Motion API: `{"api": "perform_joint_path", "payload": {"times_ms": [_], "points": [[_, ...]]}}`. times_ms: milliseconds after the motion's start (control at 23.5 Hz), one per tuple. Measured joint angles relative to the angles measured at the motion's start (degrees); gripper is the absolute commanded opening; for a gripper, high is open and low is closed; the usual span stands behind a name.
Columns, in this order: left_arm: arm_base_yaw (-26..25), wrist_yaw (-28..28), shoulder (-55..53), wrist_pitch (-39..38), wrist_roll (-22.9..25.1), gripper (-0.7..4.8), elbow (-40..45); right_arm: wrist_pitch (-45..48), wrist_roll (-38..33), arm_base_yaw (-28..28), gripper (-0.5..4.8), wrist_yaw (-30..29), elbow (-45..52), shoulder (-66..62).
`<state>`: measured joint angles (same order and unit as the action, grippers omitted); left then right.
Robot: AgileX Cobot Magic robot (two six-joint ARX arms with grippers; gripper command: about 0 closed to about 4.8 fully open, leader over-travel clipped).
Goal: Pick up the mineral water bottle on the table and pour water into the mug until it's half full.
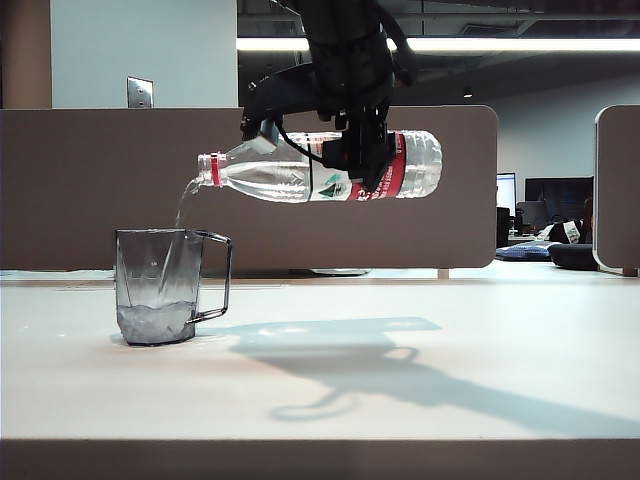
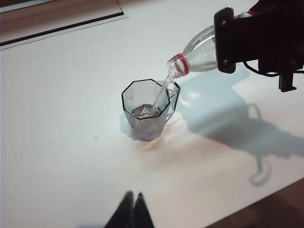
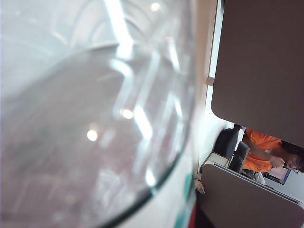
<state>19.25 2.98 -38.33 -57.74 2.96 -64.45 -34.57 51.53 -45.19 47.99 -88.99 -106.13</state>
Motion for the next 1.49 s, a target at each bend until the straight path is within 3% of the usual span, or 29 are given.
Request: {"api": "perform_joint_path", "payload": {"times_ms": [1233, 1489], "points": [[0.00, 0.00, 0.02, 0.00, 0.02, -0.05, 0.00, 0.04, -0.22, 0.00, 2.55, -1.57, 0.00, 0.00], [0.00, 0.00, 0.02, 0.00, 0.15, -0.05, 0.00, 0.37, -6.47, 0.02, 2.55, -3.34, 0.00, 0.02]]}}
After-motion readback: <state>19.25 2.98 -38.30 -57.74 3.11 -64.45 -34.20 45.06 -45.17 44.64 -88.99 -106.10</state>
